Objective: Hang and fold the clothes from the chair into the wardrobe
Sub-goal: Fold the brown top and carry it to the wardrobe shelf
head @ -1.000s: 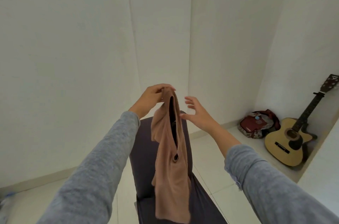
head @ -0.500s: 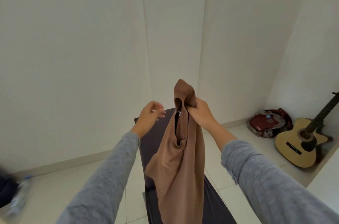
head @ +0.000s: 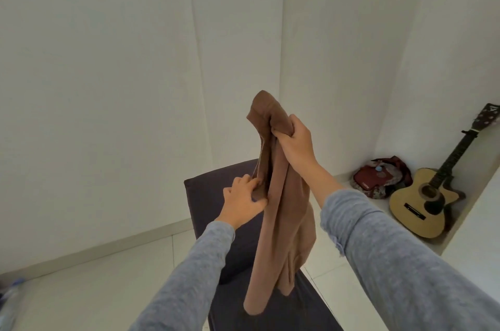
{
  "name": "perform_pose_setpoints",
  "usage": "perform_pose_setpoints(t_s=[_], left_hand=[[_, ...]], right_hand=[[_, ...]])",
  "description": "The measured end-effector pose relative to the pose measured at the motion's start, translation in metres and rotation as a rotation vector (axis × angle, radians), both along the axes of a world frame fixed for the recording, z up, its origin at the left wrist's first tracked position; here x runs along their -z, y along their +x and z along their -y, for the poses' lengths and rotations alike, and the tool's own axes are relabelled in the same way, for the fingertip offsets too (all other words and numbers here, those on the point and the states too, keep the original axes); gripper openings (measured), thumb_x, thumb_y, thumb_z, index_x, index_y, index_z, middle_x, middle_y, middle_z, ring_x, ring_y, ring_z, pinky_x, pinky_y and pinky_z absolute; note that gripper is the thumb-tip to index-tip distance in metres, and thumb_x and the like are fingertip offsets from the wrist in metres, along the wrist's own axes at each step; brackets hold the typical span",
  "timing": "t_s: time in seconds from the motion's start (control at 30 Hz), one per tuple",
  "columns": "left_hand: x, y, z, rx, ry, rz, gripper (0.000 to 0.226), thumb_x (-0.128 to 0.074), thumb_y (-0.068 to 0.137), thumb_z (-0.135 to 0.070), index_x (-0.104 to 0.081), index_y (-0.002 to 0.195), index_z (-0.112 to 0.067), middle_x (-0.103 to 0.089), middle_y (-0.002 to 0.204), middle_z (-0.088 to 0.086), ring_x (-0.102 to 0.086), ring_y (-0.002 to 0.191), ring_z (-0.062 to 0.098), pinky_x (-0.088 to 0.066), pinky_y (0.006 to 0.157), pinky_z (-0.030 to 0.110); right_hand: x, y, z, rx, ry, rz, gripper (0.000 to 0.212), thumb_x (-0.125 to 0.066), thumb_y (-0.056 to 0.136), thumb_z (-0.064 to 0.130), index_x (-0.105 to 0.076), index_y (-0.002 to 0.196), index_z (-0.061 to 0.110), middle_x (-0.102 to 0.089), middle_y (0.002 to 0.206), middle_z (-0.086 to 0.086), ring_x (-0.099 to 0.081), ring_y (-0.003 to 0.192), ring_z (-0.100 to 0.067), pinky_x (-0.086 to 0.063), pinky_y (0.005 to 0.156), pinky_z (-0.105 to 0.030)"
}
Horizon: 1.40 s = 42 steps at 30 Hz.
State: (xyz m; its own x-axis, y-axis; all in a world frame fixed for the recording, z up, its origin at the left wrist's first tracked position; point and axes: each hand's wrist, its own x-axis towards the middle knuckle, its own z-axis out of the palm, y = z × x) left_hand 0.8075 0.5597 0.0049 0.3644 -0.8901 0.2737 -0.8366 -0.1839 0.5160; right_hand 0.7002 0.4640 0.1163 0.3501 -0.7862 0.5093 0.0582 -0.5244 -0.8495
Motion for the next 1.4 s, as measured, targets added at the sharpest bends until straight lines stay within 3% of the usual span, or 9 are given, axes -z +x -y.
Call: perform_pose_setpoints(t_s=[0.1,0.2,0.3,0.4,0.57,0.77,1.0,1.13,1.4], left_hand=[[-0.012,0.017,0.006,-0.060,-0.106,0.015,0.028,-0.060,0.088,-0.039,-0.058,0.095,-0.012,-0.038,0.101,0.001,-0.039,0.093,0.017,-0.036,0.086,0.033],[-0.034,0.031,0.006,-0.148,-0.280,-0.184,0.013,-0.051,0.093,-0.010,-0.043,0.084,-0.007,-0.038,0.094,0.008,-0.039,0.077,0.015,-0.040,0.081,0.032],[-0.057,0.044,0.005,-0.281,-0.416,-0.362,0.018,-0.034,0.088,0.009,-0.035,0.092,-0.008,-0.042,0.081,0.005,-0.042,0.078,0.020,-0.034,0.062,0.027],[-0.065,0.057,0.003,-0.387,-0.484,-0.552,0.028,-0.031,0.085,0.012,-0.027,0.102,-0.010,-0.040,0.076,-0.001,-0.044,0.082,0.021,-0.036,0.065,0.026],[-0.073,0.070,0.006,-0.371,-0.515,-0.694,0.020,-0.033,0.093,0.000,-0.029,0.105,-0.014,-0.045,0.082,-0.002,-0.047,0.086,0.020,-0.039,0.064,0.026],[-0.082,0.067,-0.001,-0.258,-0.460,-0.527,0.015,-0.032,0.095,-0.005,-0.034,0.106,-0.015,-0.048,0.090,-0.001,-0.045,0.083,0.015,-0.036,0.071,0.028],[-0.051,0.081,-0.024,-0.117,-0.228,-0.417,0.042,-0.045,0.080,0.009,-0.027,0.107,-0.019,-0.047,0.098,0.010,-0.048,0.084,0.018,-0.043,0.070,0.025],[-0.035,0.097,-0.041,-0.133,-0.095,-0.295,0.054,-0.043,0.074,0.014,-0.026,0.111,-0.022,-0.046,0.108,0.014,-0.051,0.090,0.022,-0.044,0.073,0.028],[-0.010,0.107,-0.054,-0.283,-0.072,-0.002,0.047,-0.040,0.078,0.012,-0.040,0.121,-0.010,-0.039,0.109,0.010,-0.044,0.098,0.024,-0.040,0.089,0.031]], right_hand=[[-0.001,-0.023,0.014,0.083,-0.001,0.001,0.027,-0.060,0.087,0.011,-0.040,0.070,0.014,-0.043,0.066,0.003,-0.038,0.059,-0.007,-0.033,0.050,-0.013],[-0.001,-0.045,0.030,0.262,0.015,-0.052,0.033,-0.064,0.085,0.014,-0.034,0.071,0.018,-0.041,0.069,0.004,-0.039,0.061,-0.010,-0.034,0.051,-0.012],[0.000,-0.063,0.044,0.448,0.068,-0.364,0.035,-0.068,0.078,0.022,-0.036,0.089,0.014,-0.049,0.082,0.002,-0.048,0.077,-0.021,-0.044,0.076,-0.032],[0.012,-0.076,0.052,0.435,0.162,-0.577,0.046,-0.074,0.073,0.035,-0.039,0.095,0.015,-0.051,0.091,0.000,-0.049,0.086,-0.022,-0.043,0.088,-0.040],[0.036,-0.075,0.058,0.265,0.228,-0.614,0.035,-0.069,0.078,0.047,-0.051,0.075,0.018,-0.058,0.086,-0.002,-0.053,0.083,-0.020,-0.039,0.071,-0.029],[0.042,-0.064,0.047,0.298,0.282,-0.296,0.018,-0.058,0.089,0.018,-0.042,0.089,0.012,-0.050,0.086,-0.005,-0.046,0.084,-0.020,-0.030,0.058,-0.028],[0.077,-0.050,0.029,0.108,0.333,-0.433,0.040,-0.069,0.079,0.045,-0.051,0.093,0.013,-0.051,0.086,0.006,-0.050,0.082,-0.013,-0.033,0.059,-0.021],[0.095,-0.041,0.030,0.075,0.203,-0.691,0.015,-0.064,0.087,0.024,-0.053,0.086,0.014,-0.056,0.094,-0.002,-0.051,0.088,-0.017,-0.033,0.066,-0.024],[0.096,-0.020,0.011,0.232,0.107,-0.465,0.011,-0.039,0.098,0.009,-0.040,0.088,0.007,-0.047,0.078,-0.004,-0.041,0.066,-0.015,-0.029,0.052,-0.025]])
